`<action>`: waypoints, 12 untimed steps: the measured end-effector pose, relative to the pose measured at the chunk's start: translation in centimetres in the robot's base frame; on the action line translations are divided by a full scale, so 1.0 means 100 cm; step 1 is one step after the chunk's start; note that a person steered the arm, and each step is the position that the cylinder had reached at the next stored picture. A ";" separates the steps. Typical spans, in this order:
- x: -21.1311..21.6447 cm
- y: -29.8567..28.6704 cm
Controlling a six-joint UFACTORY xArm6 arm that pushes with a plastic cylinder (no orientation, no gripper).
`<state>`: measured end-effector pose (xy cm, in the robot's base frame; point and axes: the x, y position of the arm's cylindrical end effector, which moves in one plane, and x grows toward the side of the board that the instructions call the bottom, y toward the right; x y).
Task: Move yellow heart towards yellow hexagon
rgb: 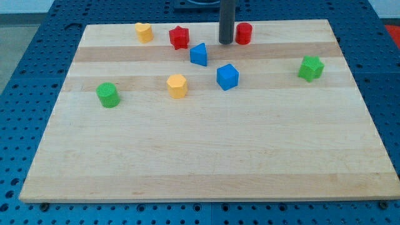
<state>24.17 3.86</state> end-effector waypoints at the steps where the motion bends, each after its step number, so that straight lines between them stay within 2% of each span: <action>1: -0.039 0.000; 2: -0.042 -0.027; 4: -0.046 -0.026; 5: -0.044 -0.054; 6: -0.041 -0.111; 7: -0.022 -0.145; 10: 0.013 -0.145; 12: 0.007 -0.142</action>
<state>24.88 -10.32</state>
